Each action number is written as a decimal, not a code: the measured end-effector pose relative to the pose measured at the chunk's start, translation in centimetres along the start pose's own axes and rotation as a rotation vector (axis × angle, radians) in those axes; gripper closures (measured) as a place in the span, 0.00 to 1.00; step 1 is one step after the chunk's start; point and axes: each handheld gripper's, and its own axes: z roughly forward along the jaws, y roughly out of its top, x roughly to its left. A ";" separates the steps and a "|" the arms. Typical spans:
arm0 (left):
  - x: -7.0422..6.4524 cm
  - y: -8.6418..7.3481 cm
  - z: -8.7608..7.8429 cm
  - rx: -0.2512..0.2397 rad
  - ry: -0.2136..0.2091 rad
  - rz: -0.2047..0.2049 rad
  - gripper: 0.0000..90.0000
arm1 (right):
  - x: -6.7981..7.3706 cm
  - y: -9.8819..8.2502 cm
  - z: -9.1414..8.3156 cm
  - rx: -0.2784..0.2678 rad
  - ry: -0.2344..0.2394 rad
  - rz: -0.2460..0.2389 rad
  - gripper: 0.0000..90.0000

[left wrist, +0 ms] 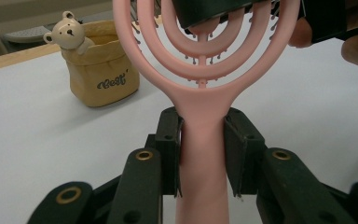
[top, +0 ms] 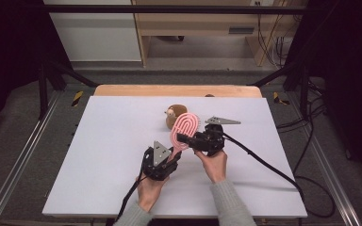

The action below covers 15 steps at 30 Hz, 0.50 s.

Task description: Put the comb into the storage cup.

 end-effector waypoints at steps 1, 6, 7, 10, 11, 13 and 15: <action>0.0 0.0 0.0 0.000 0.001 0.000 0.77 | 0.0 0.0 0.0 -0.003 0.000 -0.002 0.64; 0.0 0.0 0.0 -0.003 0.001 -0.002 0.77 | 0.1 0.1 -0.1 -0.006 0.013 0.002 0.66; 0.0 0.0 0.0 -0.003 0.000 -0.002 0.77 | 0.1 0.1 -0.1 -0.006 0.016 0.002 0.67; -0.1 0.1 0.1 -0.007 0.000 -0.005 0.77 | 0.1 0.1 -0.2 -0.004 0.026 -0.001 0.68; -0.1 0.1 0.1 -0.007 0.000 -0.005 0.77 | 0.1 0.1 -0.2 -0.004 0.028 -0.001 0.69; -0.1 0.1 0.0 -0.013 -0.002 -0.006 0.77 | 0.2 0.1 -0.3 -0.007 0.032 0.001 0.69; -0.1 0.2 0.0 -0.016 -0.003 -0.006 0.77 | 0.3 0.1 -0.4 -0.013 0.034 -0.003 0.70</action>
